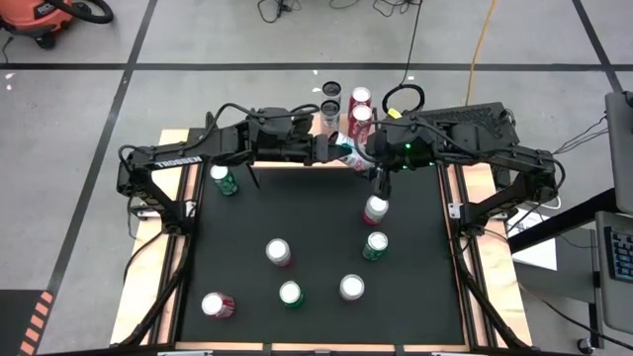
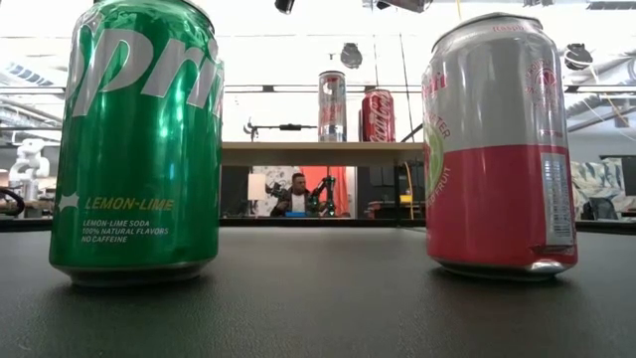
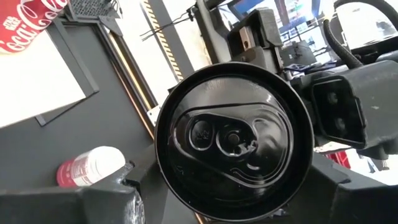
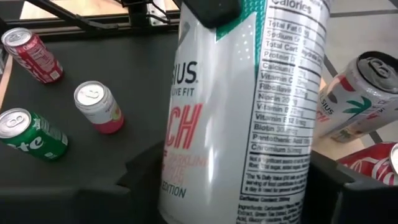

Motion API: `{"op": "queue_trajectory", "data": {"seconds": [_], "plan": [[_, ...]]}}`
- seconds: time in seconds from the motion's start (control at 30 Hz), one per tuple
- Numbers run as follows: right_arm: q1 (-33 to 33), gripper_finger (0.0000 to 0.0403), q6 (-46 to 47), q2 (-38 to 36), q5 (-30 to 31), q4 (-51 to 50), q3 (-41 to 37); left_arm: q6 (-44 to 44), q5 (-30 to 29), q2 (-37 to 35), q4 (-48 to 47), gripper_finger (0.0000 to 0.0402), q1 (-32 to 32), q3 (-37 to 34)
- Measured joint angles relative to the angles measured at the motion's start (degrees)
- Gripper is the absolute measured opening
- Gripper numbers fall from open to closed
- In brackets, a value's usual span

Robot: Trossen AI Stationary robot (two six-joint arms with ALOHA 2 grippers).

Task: Place canned beverage on shelf
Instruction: Put the white pink soda can aligned with the other white pink soda cans on the shelf

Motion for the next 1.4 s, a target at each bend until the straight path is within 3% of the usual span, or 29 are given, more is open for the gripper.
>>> {"op": "queue_trajectory", "data": {"seconds": [0.27, 0.67, 1.03, 1.4], "plan": [[-0.04, 0.0236, 0.63, -0.02, 0.2, 0.56, 0.0, 1.78, -0.08, -0.02, 0.09, 0.0254, 0.02, 0.0], [-0.04, 0.0235, 2.84, 0.03, -0.42, 0.84, 0.0, 4.26, 1.52, -0.11, 2.06, 0.038, 0.42, 0.0], [0.0, 0.0235, 2.64, -1.44, -2.08, -0.43, -0.04, 4.95, -1.4, -4.06, 0.02, 0.0386, 1.07, 0.0], [-0.42, 0.0235, 2.57, -3.73, -6.54, -0.19, -0.08, 11.84, -4.42, -9.22, -2.31, 0.0386, -0.65, 0.09]]}}
